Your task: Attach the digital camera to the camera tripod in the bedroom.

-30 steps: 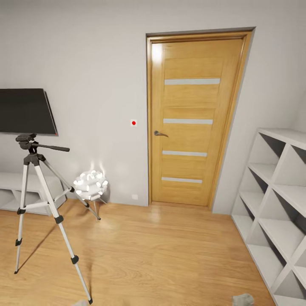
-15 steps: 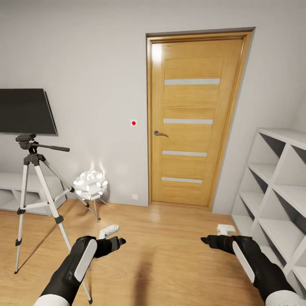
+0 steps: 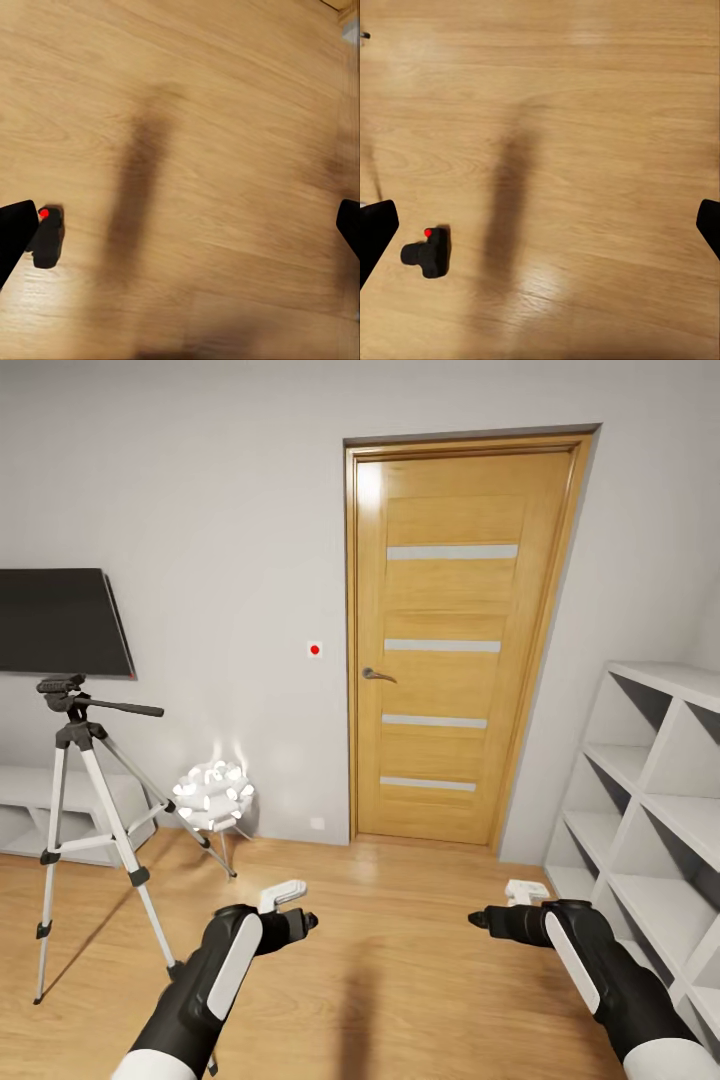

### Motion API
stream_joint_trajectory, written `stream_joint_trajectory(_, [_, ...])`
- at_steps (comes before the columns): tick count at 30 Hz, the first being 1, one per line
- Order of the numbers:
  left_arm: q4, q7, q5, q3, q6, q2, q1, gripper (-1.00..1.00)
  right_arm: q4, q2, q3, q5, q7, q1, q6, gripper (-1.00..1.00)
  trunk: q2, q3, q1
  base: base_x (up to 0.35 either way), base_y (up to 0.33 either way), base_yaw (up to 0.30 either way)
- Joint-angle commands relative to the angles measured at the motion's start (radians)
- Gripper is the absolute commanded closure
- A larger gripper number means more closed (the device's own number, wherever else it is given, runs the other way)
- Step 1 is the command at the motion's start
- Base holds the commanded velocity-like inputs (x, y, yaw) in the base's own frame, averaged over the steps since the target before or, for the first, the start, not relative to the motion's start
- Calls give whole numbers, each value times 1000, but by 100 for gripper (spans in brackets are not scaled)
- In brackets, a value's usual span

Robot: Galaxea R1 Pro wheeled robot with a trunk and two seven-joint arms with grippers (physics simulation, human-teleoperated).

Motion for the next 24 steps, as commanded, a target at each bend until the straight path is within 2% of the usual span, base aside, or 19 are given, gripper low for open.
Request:
stream_joint_trajectory(1, [-2,10,10,-6,2,-1,-1,-100,-1,-1,1,0,2,-1,5,-100,-1,-1,0,0,0,0])
stream_joint_trajectory(13, [-8,13,12,-27,-1,-3,-1,-100,-1,-1,-2,2,0,-1,11,-100,-1,-1,0,0,0,0])
stream_joint_trajectory(24, [-7,5,19,-25,-4,0,-1,-100,0,10,-2,1,1,-1,18,-100,-78,-36,42,0,0,0])
